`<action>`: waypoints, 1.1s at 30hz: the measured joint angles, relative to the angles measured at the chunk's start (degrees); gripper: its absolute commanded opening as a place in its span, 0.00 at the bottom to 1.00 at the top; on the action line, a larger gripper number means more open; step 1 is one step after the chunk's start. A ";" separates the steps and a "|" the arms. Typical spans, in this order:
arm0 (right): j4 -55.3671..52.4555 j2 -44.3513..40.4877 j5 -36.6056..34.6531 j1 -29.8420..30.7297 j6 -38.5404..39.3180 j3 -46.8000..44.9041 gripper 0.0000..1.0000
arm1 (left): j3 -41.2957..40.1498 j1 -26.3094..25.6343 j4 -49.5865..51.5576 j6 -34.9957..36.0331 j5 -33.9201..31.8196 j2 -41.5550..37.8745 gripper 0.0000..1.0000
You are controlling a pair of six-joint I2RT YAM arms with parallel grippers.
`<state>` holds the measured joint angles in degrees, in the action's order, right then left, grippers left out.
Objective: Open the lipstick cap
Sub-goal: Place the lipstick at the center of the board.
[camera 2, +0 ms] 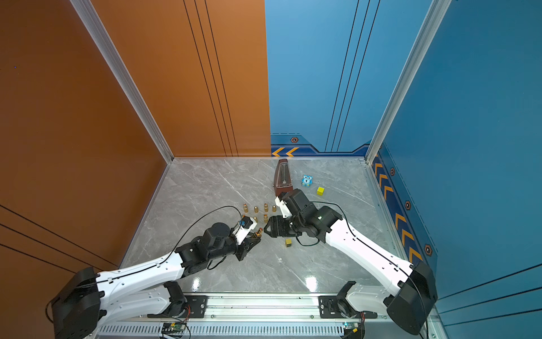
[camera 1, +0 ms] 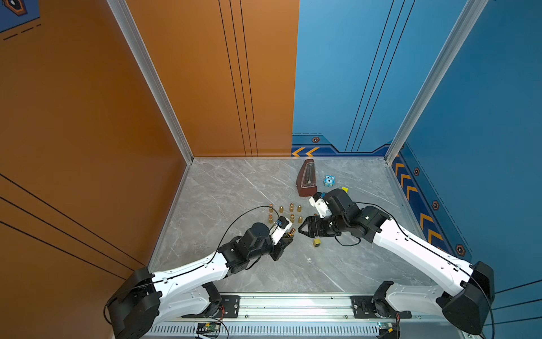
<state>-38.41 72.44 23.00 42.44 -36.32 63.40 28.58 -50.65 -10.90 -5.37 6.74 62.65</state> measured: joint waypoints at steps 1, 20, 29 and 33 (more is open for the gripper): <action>0.17 0.72 1.16 0.22 -0.17 0.13 0.67 | 0.35 -0.15 -0.02 0.04 0.02 0.26 0.00; 4.63 7.93 7.04 1.27 -3.67 -0.15 0.43 | 1.90 -1.27 -1.66 1.07 1.05 3.02 0.00; 6.60 8.83 7.02 1.27 -4.37 -0.79 0.27 | 1.99 -1.53 -1.73 1.07 1.07 2.01 0.00; 6.56 8.79 6.82 1.27 -3.10 -0.90 0.22 | 1.99 -1.53 -1.60 0.87 1.29 2.01 0.00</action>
<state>-31.86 81.23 29.82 43.70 -39.42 62.50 30.57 -52.18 -12.49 -4.49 8.03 64.66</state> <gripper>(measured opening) 0.264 0.256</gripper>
